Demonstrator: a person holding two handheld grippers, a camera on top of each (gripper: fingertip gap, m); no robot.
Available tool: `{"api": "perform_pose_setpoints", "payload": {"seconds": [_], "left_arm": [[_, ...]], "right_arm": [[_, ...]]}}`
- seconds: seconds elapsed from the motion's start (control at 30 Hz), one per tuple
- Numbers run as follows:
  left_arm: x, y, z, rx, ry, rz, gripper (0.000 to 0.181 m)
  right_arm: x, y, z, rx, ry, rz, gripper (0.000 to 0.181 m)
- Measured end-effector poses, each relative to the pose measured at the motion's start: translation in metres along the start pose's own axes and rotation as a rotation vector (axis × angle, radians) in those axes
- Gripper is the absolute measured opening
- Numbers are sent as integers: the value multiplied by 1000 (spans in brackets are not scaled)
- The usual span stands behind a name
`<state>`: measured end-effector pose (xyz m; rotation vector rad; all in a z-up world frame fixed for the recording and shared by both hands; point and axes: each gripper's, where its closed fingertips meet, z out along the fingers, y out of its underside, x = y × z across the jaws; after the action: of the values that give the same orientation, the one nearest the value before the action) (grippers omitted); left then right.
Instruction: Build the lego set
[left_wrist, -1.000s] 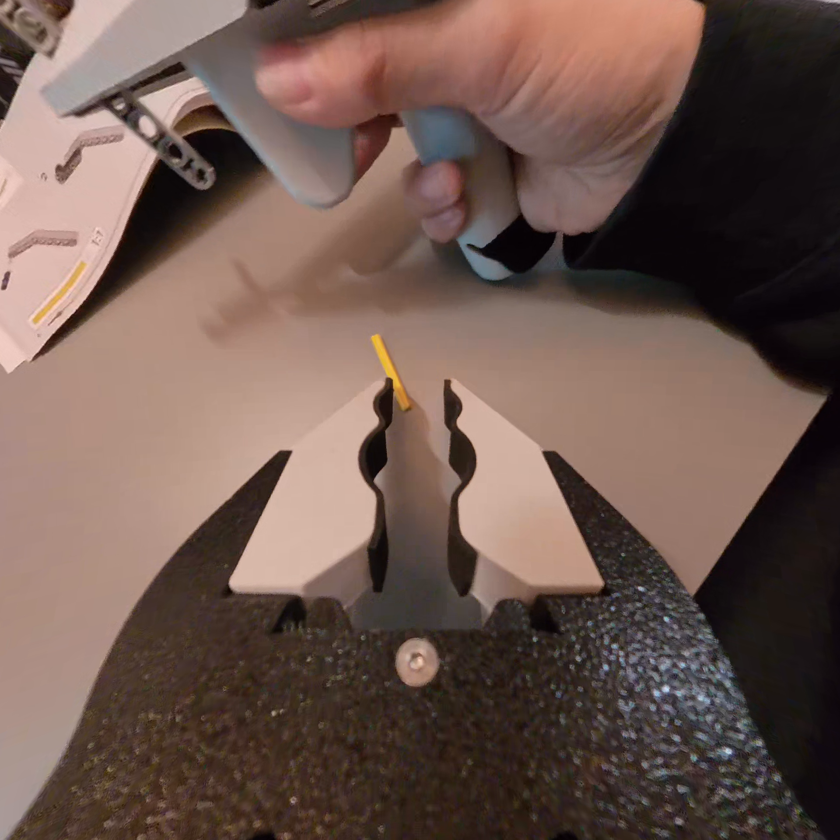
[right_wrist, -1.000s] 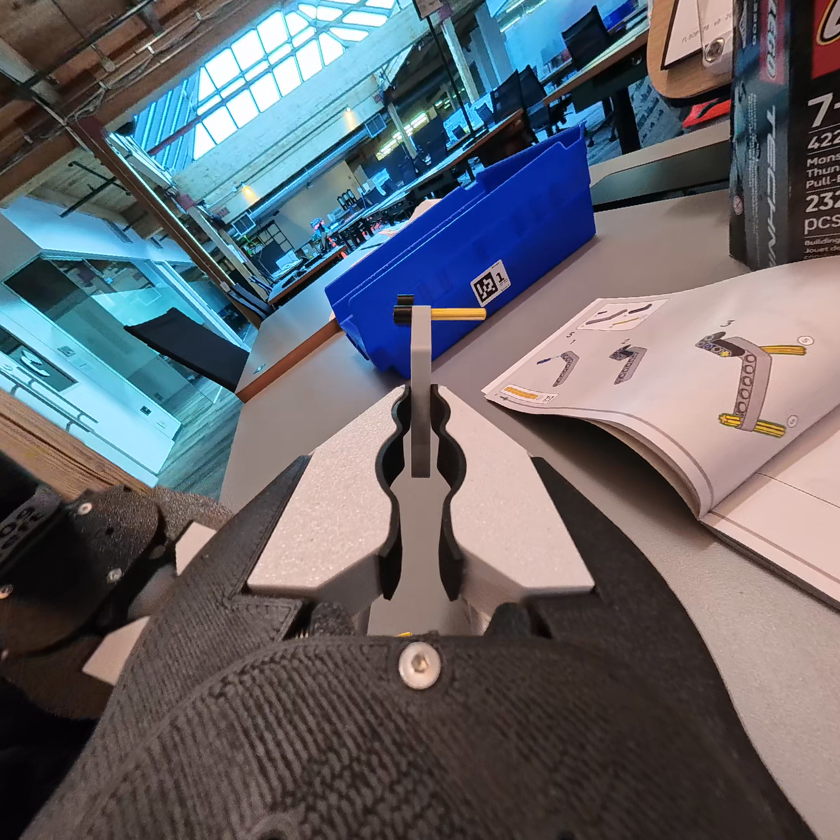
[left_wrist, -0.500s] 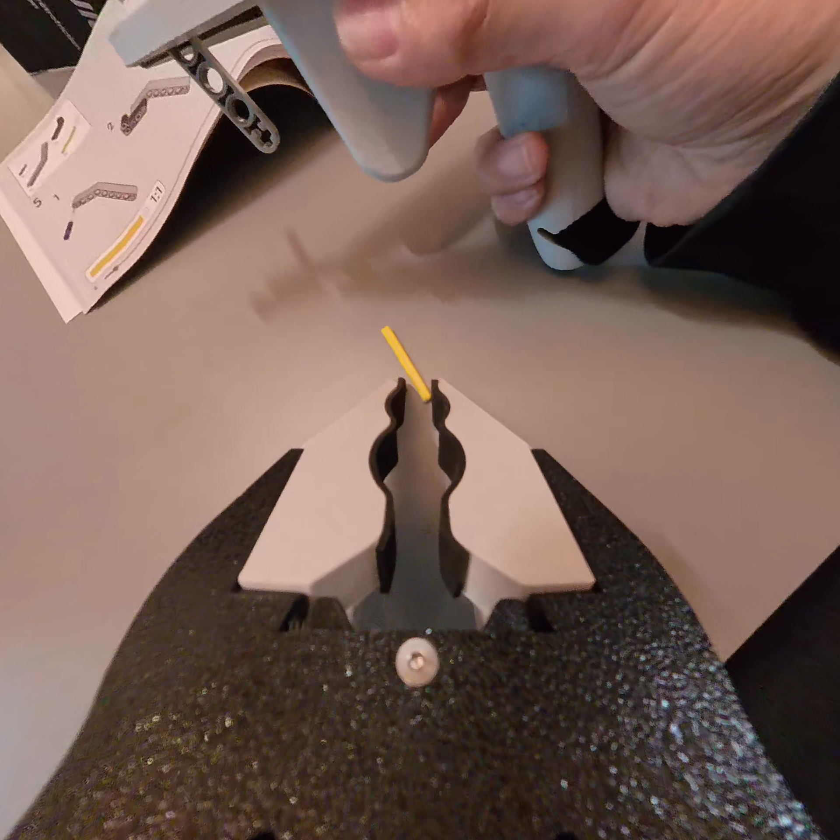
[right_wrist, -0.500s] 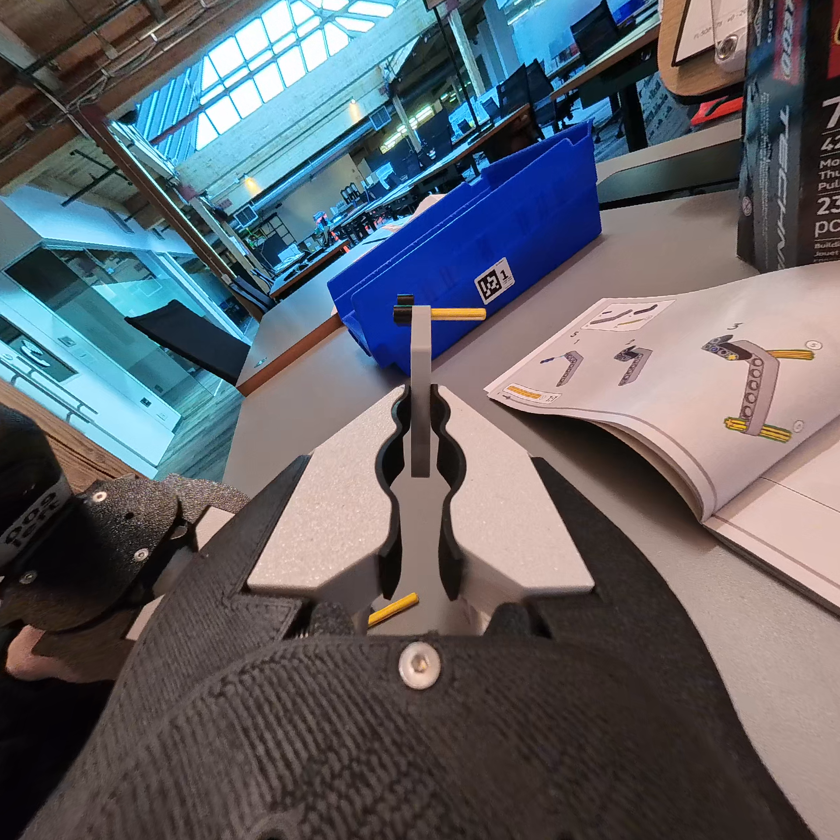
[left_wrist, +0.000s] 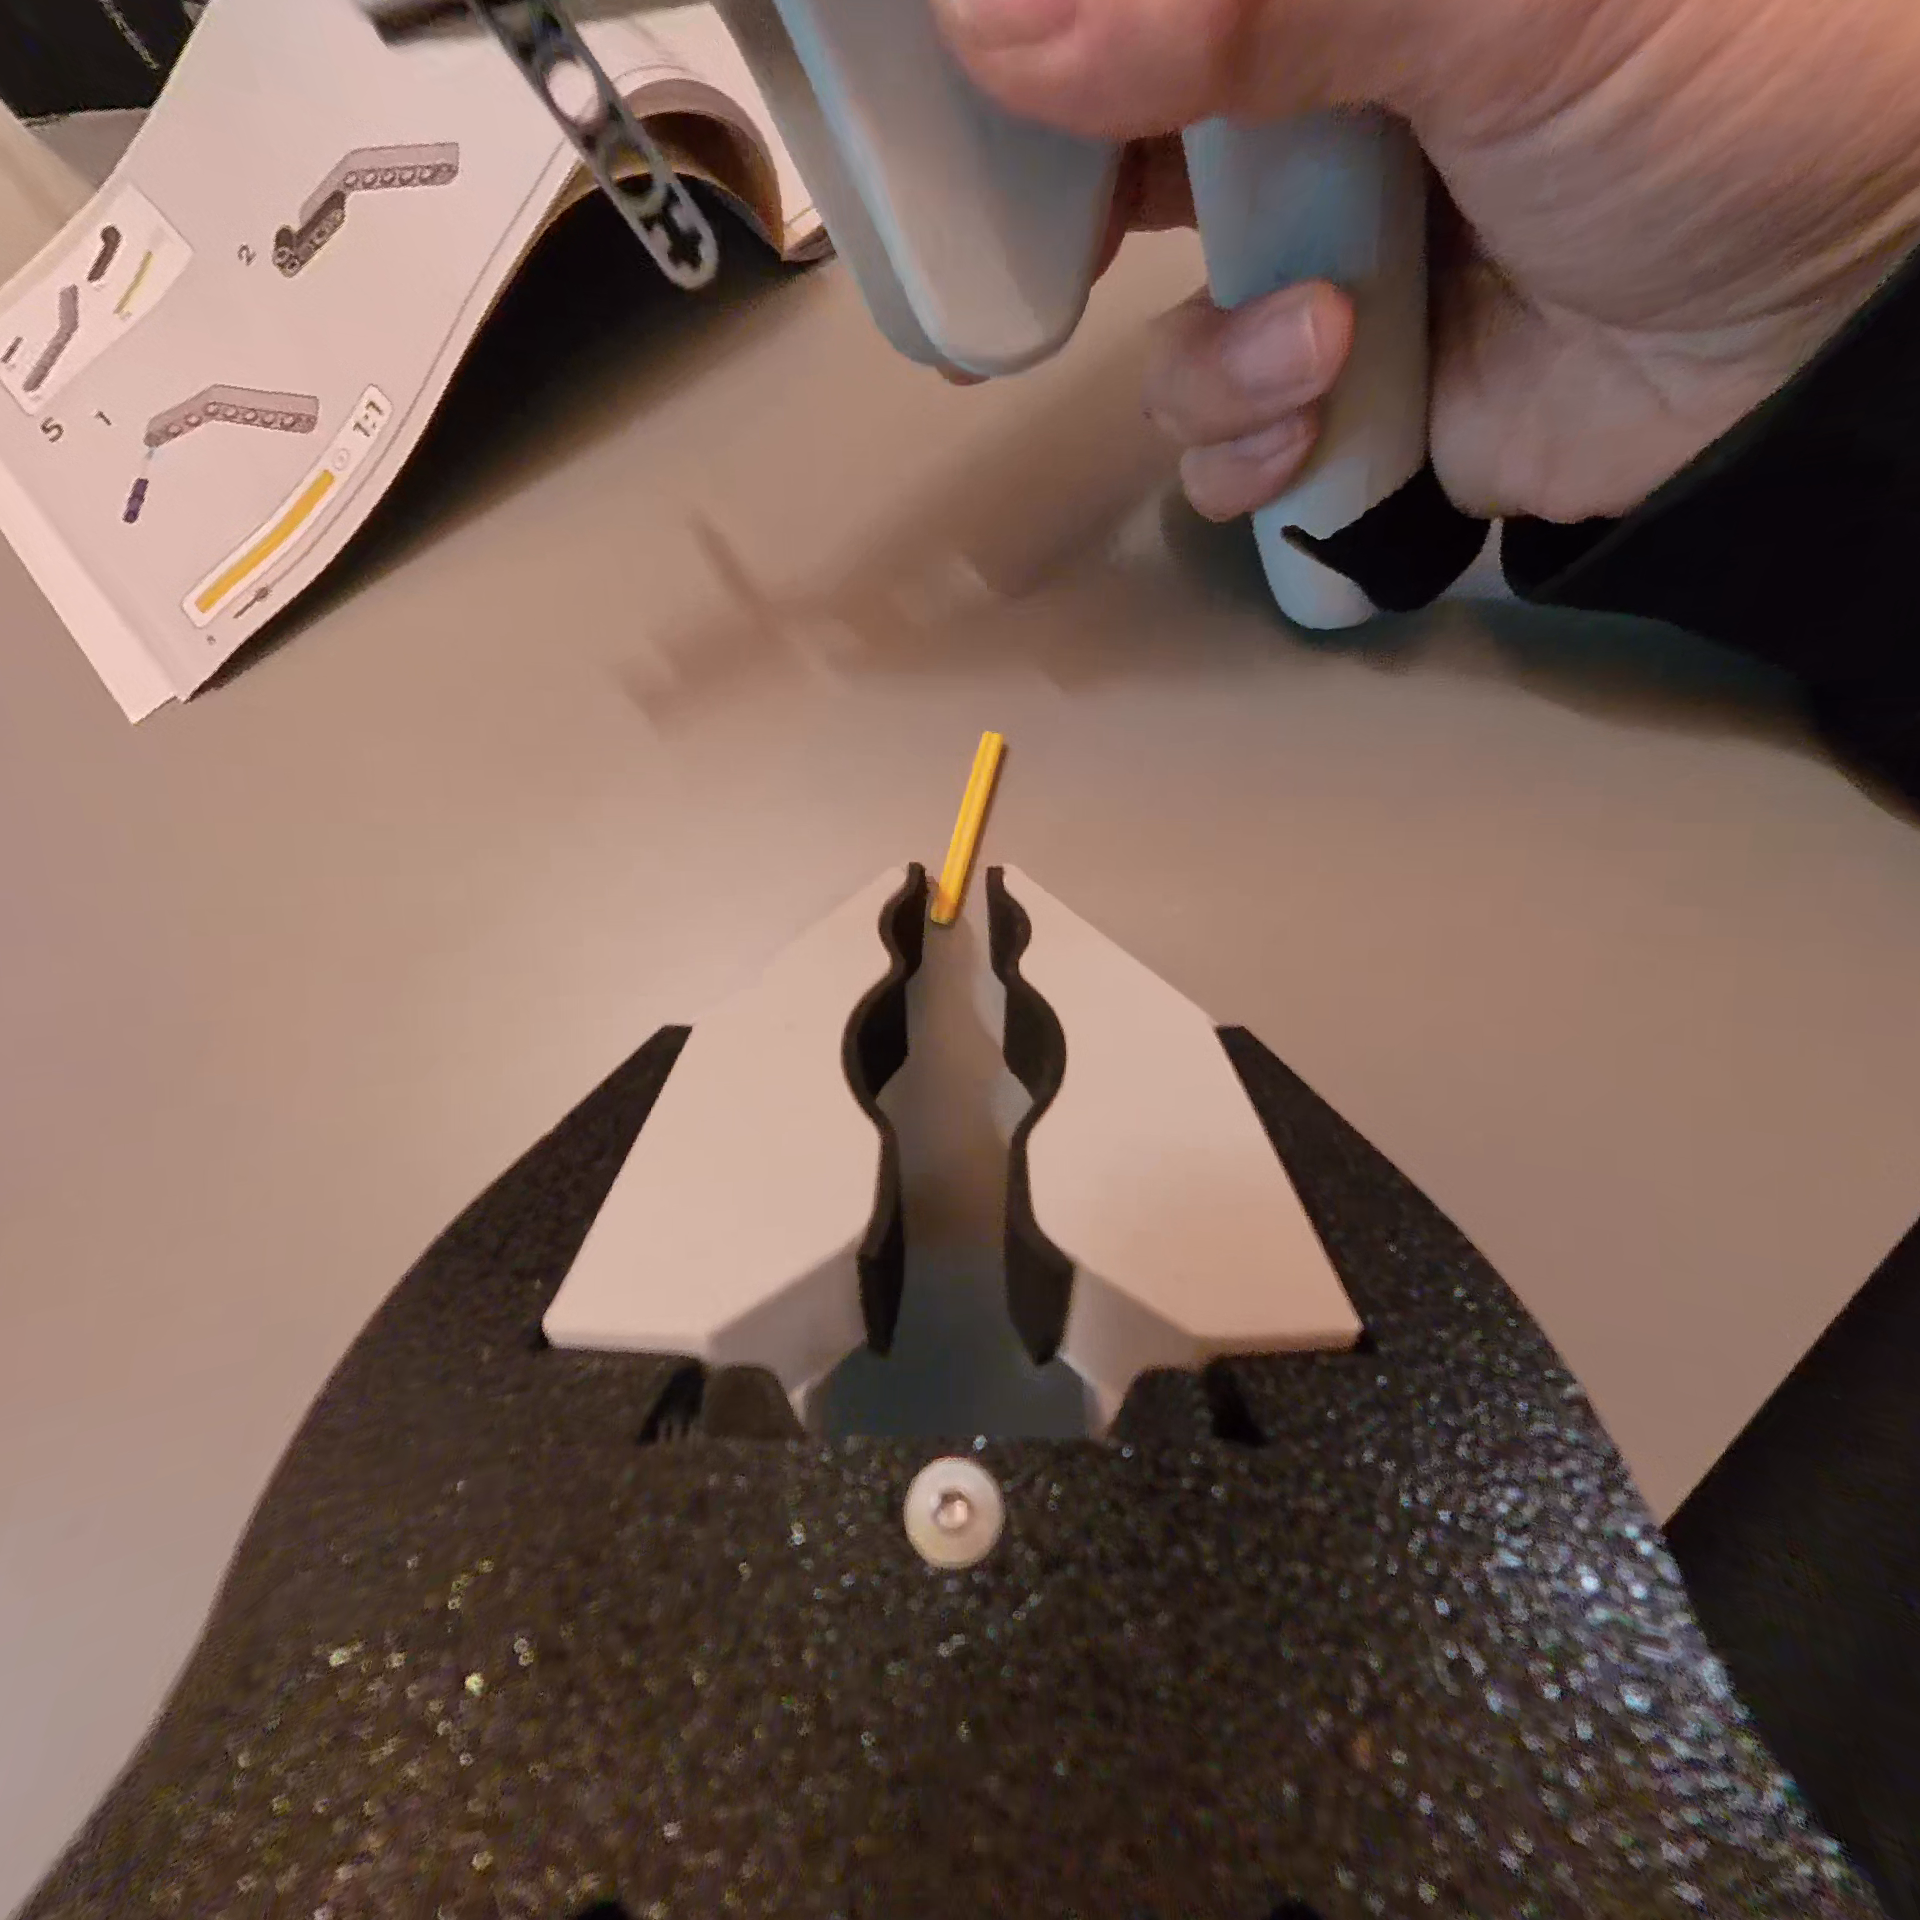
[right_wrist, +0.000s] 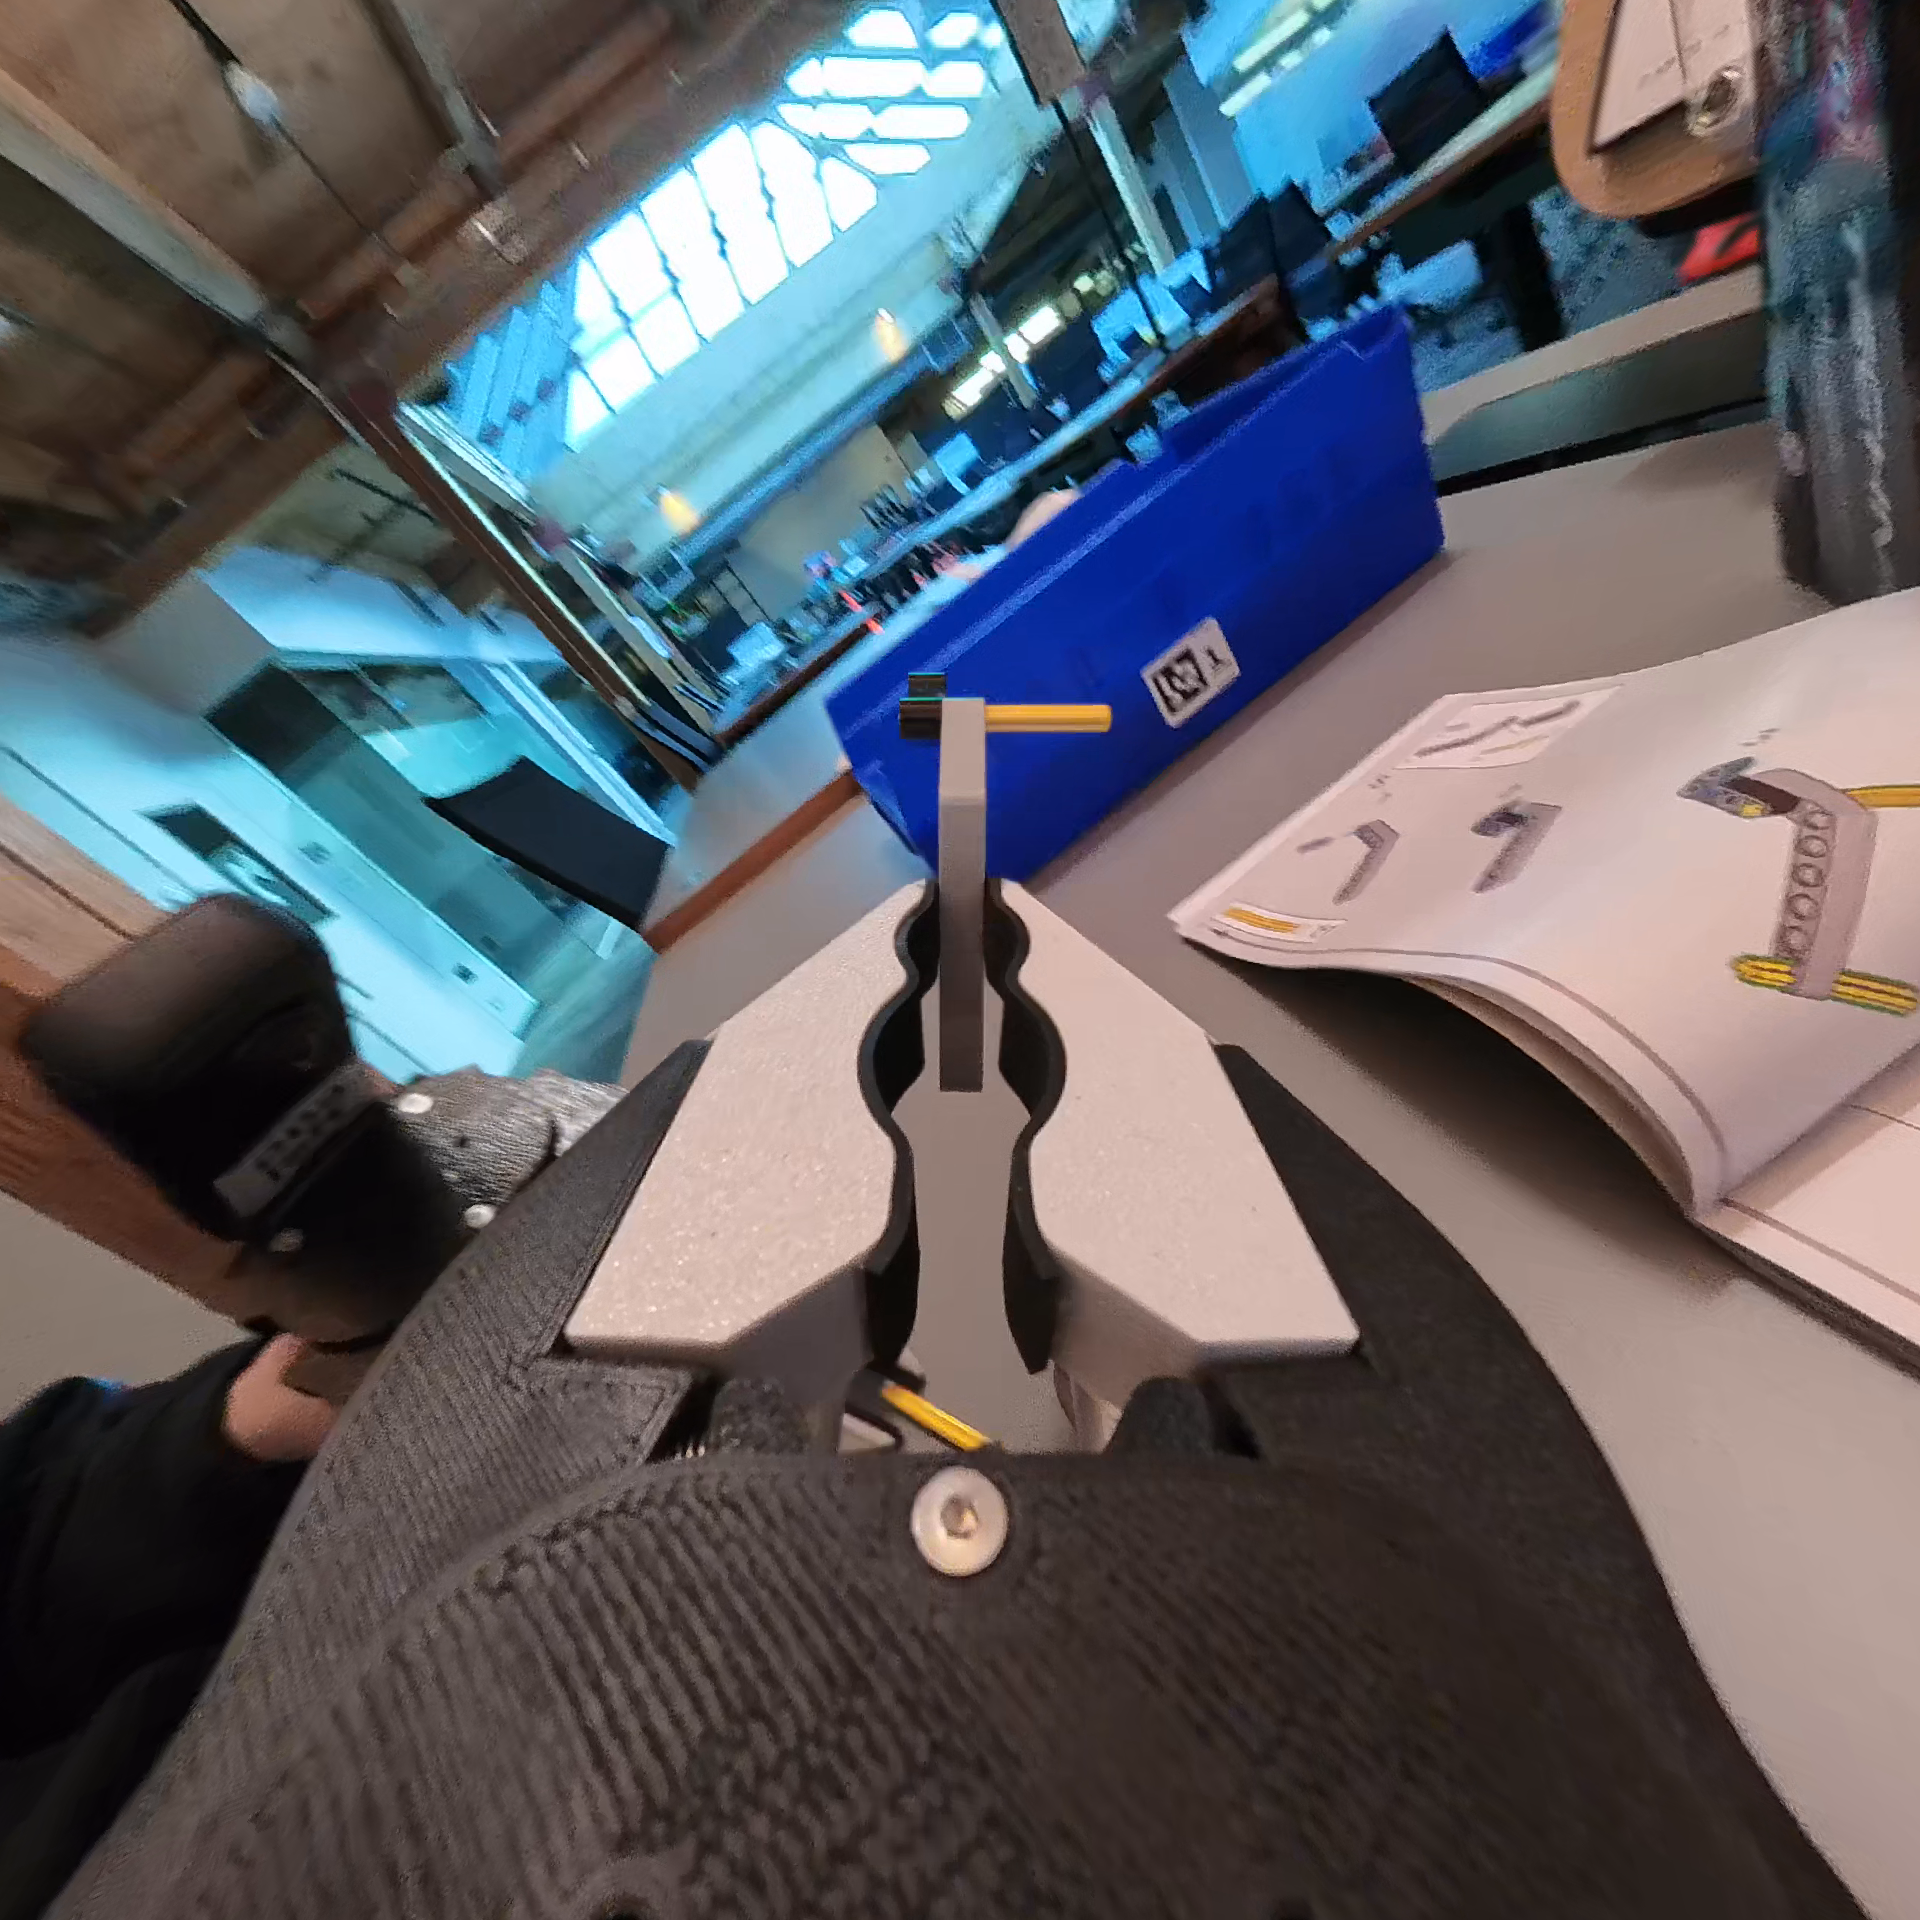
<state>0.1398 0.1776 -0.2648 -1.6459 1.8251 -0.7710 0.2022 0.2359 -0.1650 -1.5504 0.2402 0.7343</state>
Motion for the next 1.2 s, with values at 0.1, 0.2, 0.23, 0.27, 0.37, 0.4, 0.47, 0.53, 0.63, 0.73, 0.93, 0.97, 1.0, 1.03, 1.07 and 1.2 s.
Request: {"api": "perform_pose_setpoints", "payload": {"seconds": [0.1, 0.2, 0.23, 0.27, 0.37, 0.4, 0.47, 0.53, 0.63, 0.73, 0.93, 0.97, 1.0, 1.03, 1.07, 1.2], "left_arm": [[-1, 0, 0, 2, -6, 65, 1], [-5, 0, -1, 6, -46, 135, 1], [-6, 0, -2, 10, -57, 143, 1], [-7, -2, -3, 21, -66, 153, 1], [-13, -8, -7, 71, -95, 170, 1], [-15, -9, -9, 81, -103, 166, 1], [-21, -15, -13, 119, -121, 161, 1], [-28, -22, -20, 159, -150, 157, 1], [-43, -39, -38, 231, -215, 163, 1], [-51, -73, -66, 355, -206, 101, 1], [-67, -131, -97, 549, 1, -135, 2], [-70, -132, -94, 552, 35, -171, 1], [-73, -132, -92, 563, 61, -203, 1], [-76, -131, -88, 571, 81, -231, 1], [-78, -129, -84, 572, 99, -260, 1], [-81, -122, -73, 621, 172, -374, 1]], "right_arm": [[-7, -12, -3, 68, -54, 18, 6], [-9, -21, -7, 107, -8, -124, 6], [-10, -25, -9, 118, 31, -223, 6], [-12, -30, -12, 130, 72, -337, 5], [-15, -42, -19, 151, 248, -709, 6], [-18, -42, -20, 145, 279, -798, 6], [-19, -42, -19, 143, 317, -863, 6], [-20, -40, -17, 134, 312, -865, 6], [-20, -42, -19, 128, 362, -965, 6], [-17, -37, -17, 68, 438, -1134, 6], [-18, -14, -2, -79, 430, -1310, 6], [-18, -10, 0, -95, 413, -1314, 6], [-17, -7, 1, -114, 398, -1300, 6], [-16, -4, 2, -129, 378, -1277, 6], [-15, -2, 2, -136, 363, -1252, 6], [-12, -3, 1, -141, 351, -1183, 6]]}}
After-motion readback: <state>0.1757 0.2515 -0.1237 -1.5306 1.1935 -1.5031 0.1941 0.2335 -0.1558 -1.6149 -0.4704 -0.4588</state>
